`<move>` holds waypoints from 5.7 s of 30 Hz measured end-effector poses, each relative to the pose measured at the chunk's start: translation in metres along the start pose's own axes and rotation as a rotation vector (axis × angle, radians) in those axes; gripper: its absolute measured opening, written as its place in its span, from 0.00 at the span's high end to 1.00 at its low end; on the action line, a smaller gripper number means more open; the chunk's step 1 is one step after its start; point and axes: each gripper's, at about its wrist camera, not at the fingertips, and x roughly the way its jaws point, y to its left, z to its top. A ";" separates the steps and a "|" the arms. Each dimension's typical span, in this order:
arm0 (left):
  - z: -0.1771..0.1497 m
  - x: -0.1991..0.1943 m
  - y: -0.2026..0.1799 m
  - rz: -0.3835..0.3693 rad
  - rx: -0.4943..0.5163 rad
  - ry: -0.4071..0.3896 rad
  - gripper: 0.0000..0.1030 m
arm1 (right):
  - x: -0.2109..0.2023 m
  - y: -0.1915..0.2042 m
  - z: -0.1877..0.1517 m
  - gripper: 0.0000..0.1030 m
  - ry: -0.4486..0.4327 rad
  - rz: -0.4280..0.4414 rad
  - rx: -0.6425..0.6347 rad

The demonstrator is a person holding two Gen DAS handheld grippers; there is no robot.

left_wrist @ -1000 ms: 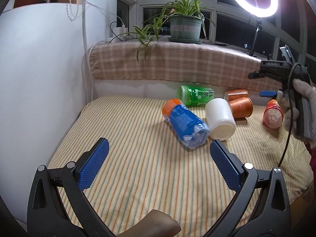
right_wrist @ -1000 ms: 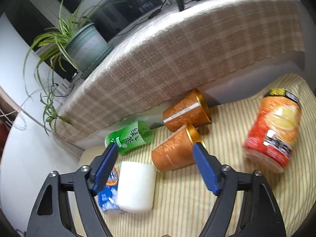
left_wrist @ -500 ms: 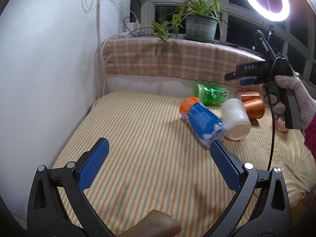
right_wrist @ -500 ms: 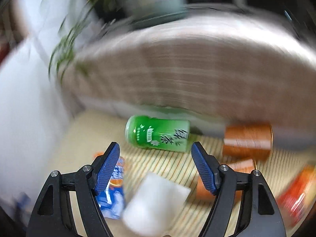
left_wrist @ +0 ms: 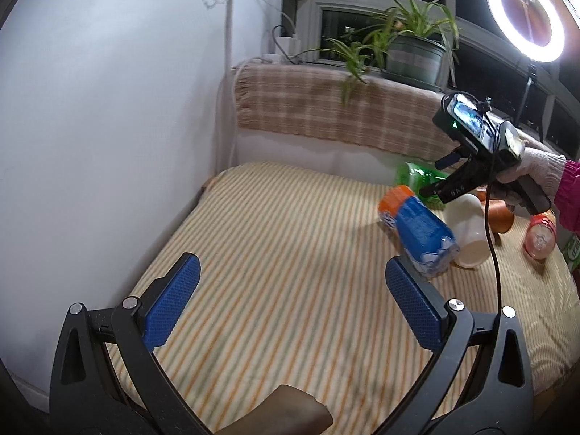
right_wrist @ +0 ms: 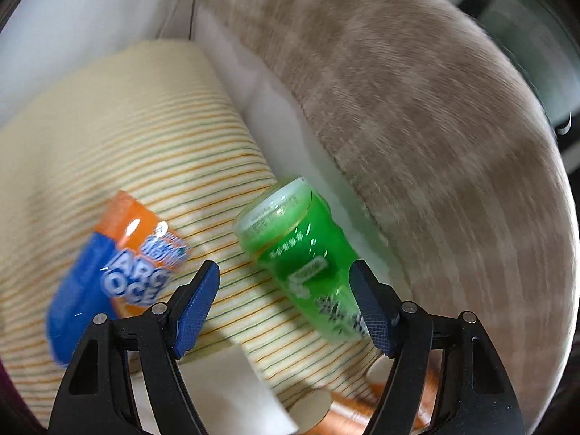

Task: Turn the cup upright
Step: 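Move the right tool down toward the lying green tea bottle, then close the right gripper around the green tea bottle's body, then lift the green bottle with the right gripper and carry it toward the left tool, then grasp the green bottle with the left gripper while the right gripper releases it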

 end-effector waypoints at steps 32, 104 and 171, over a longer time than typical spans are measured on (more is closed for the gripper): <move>0.002 0.005 0.002 0.042 0.006 0.011 0.00 | 0.045 0.032 0.018 0.37 -0.018 -0.126 -0.201; -0.003 -0.023 -0.127 -0.416 0.478 0.186 0.00 | -0.160 0.157 -0.293 0.29 -0.315 0.101 0.627; -0.035 0.050 -0.293 -0.475 1.096 0.428 0.37 | -0.166 0.162 -0.393 0.28 -0.304 -0.025 1.091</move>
